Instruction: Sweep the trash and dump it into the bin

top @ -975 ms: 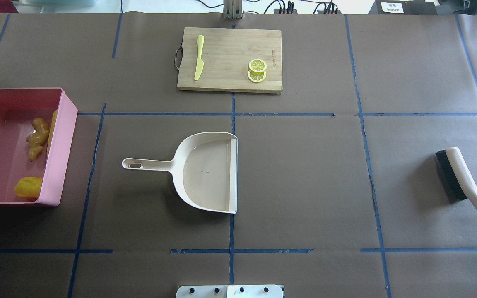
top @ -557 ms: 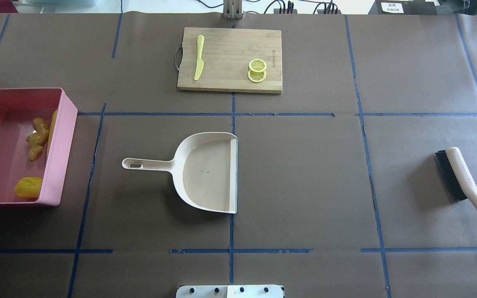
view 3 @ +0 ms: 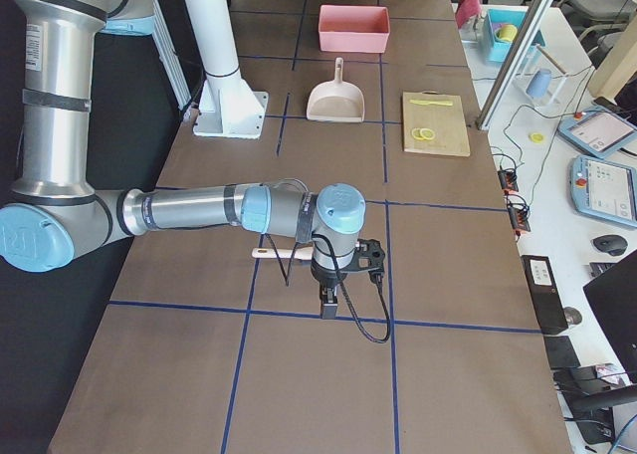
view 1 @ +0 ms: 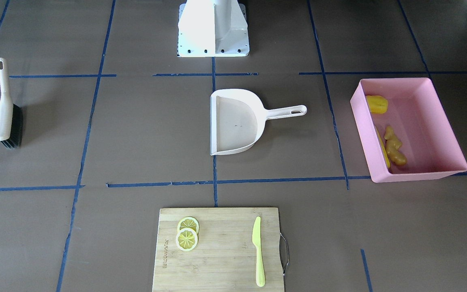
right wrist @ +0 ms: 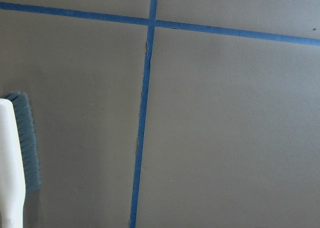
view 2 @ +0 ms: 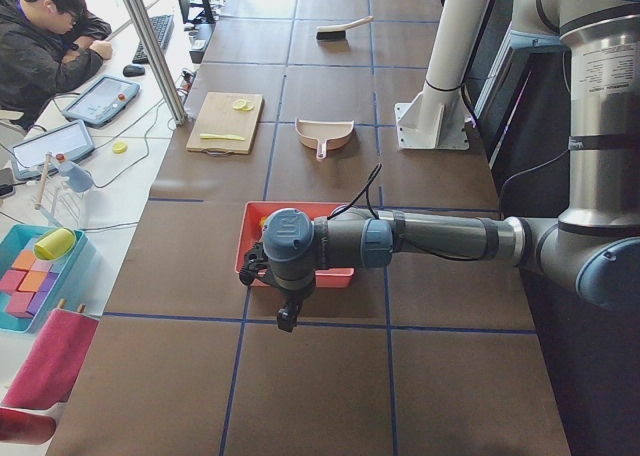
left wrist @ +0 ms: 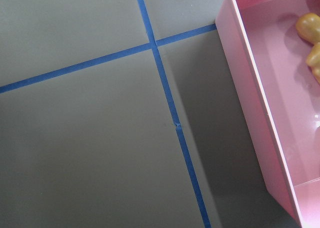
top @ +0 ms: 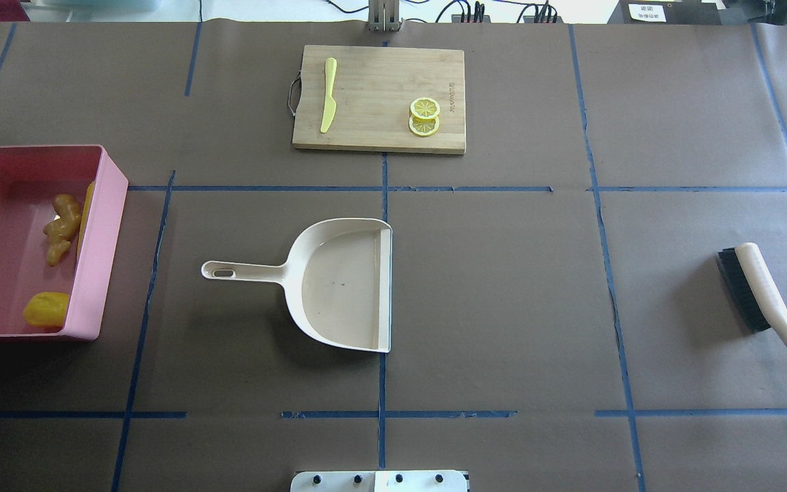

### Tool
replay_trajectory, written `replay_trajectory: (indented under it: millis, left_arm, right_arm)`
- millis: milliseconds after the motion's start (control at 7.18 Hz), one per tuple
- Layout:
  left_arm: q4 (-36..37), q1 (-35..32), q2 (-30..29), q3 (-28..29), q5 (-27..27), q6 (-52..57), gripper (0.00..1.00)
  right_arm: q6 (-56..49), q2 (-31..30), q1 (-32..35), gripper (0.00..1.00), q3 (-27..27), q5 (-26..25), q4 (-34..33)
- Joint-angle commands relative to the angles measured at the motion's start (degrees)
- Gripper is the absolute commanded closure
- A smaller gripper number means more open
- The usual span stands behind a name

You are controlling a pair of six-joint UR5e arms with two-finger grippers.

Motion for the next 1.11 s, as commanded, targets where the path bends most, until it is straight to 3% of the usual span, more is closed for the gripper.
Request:
replay_trajectory:
  millis: [0, 975]
  left_arm:
    - [-0.7, 0.0, -0.1, 0.4, 0.2, -0.1, 0.0]
    - [-1.3, 0.2, 0.3, 0.9, 0.4, -0.1, 0.0]
  right_arm:
    - [0.5, -0.1, 0.0, 0.0, -0.8, 0.6, 0.1]
    - [0.2, -0.4, -0.2, 0.0, -1.7, 0.6, 0.1]
